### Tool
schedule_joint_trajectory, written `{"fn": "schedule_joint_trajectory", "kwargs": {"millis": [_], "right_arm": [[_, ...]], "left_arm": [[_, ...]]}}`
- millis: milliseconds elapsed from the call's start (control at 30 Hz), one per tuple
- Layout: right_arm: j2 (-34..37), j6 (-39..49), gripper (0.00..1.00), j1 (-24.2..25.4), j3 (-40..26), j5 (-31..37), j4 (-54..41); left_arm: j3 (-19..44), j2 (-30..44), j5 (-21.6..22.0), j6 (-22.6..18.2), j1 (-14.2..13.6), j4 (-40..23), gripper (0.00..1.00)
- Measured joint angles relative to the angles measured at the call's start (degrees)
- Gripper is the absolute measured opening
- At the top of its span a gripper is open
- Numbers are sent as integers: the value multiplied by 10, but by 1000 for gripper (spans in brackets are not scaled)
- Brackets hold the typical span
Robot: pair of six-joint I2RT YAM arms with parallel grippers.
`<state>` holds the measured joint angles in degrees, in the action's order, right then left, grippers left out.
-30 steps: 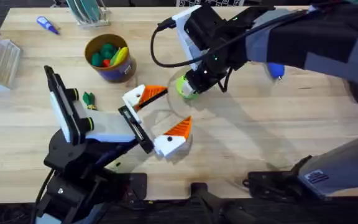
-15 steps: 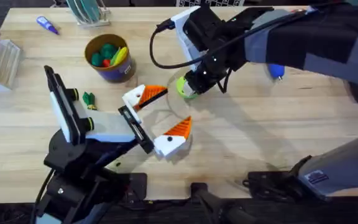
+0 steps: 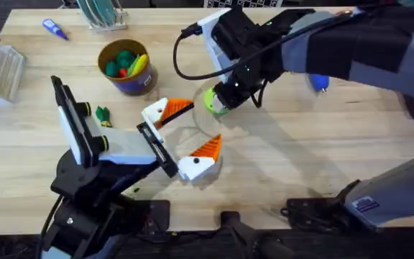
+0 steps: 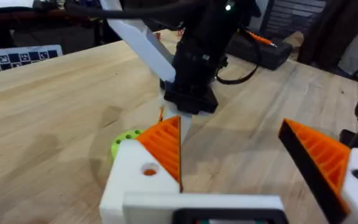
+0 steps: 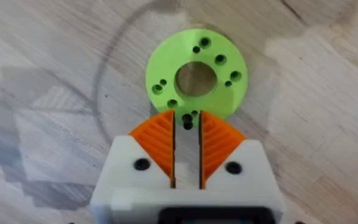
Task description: Pick up the gripper from the table and insert it into the empty holder that is missing its gripper. Then pick up a screw, insert it into the mounting hole, and use the screwdriver to tighten it. Finally, clean up the table by picking up the vegetable and placing it into the bucket.
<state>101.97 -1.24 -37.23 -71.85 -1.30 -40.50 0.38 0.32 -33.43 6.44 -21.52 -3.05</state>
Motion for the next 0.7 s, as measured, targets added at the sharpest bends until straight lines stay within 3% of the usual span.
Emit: {"fn": "schedule_joint_trajectory", "kwargs": {"millis": [400,700], "right_arm": [[12,0,15,0,-3,4,3],[12,0,7,0,-5,5,-1]], "left_arm": [[0,0,0,0,0,0,985],[0,0,0,0,0,0,986]]}}
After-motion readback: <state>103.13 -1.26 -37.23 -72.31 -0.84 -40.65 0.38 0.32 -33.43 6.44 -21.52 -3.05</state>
